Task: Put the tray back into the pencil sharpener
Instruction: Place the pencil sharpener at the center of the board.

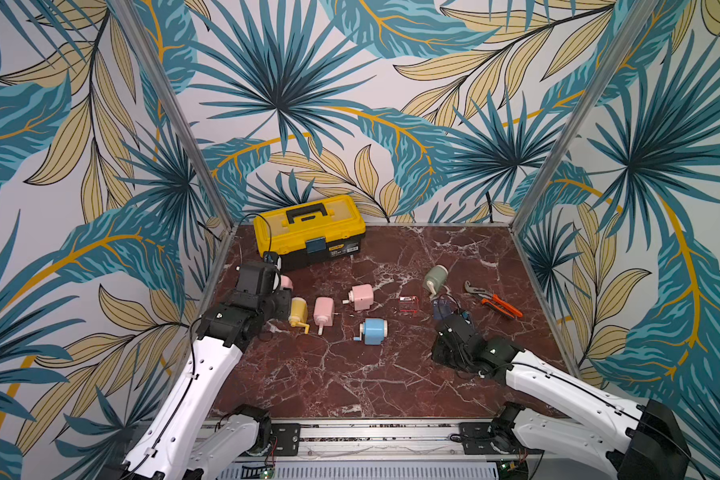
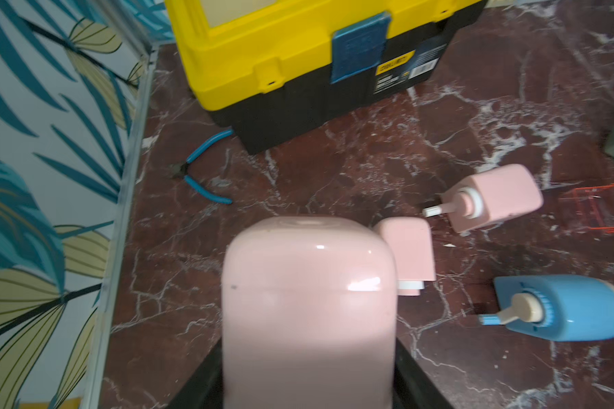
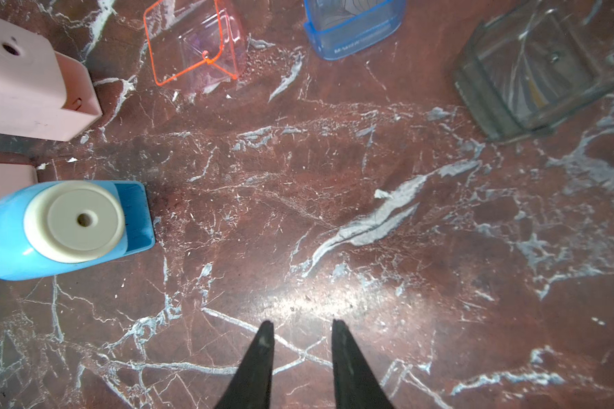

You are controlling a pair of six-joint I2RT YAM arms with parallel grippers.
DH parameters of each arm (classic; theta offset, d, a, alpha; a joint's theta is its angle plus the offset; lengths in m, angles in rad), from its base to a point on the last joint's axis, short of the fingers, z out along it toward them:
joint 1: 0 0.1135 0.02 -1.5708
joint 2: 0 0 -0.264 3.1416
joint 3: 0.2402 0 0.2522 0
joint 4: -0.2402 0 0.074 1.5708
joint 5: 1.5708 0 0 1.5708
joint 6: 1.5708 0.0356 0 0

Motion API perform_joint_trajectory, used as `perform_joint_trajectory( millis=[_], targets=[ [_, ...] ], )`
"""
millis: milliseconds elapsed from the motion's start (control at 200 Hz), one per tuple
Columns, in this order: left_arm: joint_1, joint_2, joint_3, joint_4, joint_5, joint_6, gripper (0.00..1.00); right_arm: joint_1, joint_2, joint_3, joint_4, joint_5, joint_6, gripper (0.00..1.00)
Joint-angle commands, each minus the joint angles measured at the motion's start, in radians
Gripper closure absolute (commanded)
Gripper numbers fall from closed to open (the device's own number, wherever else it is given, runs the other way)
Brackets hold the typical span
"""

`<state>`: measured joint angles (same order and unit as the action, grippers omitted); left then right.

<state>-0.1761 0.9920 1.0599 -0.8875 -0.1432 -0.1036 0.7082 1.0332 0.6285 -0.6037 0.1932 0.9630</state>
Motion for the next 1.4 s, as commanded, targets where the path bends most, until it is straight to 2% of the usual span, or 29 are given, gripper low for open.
perform_joint_trajectory(
  millis=[0, 115, 220, 471, 881, 1097, 1242, 1392],
  targets=[
    [0.099, 0.023, -0.005, -0.032, 0.075, 0.099, 1.0, -0.006, 0.017, 0.021, -0.017, -0.004, -0.022, 0.7],
    [0.205, 0.096, -0.018, -0.03, 0.115, 0.158, 1.0, -0.008, 0.039, 0.034, -0.013, -0.018, -0.033, 0.7],
    [0.262, 0.187, -0.012, -0.017, 0.122, 0.203, 1.0, -0.01, 0.056, 0.04, -0.008, -0.028, -0.042, 0.69],
    [0.281, 0.395, 0.005, 0.044, 0.108, 0.179, 1.0, -0.016, 0.056, 0.042, -0.011, -0.027, -0.043, 0.7],
    [0.286, 0.521, -0.022, 0.146, 0.157, 0.16, 1.0, -0.023, 0.017, -0.01, 0.005, -0.02, -0.012, 0.7],
    [0.285, 0.519, -0.078, 0.22, 0.169, 0.155, 0.84, -0.025, 0.007, -0.025, 0.019, -0.012, 0.002, 0.69],
    [0.286, 0.516, -0.09, 0.231, 0.157, 0.156, 0.61, -0.025, 0.012, -0.027, 0.029, -0.019, 0.005, 0.7],
    [0.286, 0.508, -0.1, 0.231, 0.147, 0.153, 0.44, -0.025, 0.02, -0.02, 0.03, -0.024, -0.002, 0.69]
  ],
)
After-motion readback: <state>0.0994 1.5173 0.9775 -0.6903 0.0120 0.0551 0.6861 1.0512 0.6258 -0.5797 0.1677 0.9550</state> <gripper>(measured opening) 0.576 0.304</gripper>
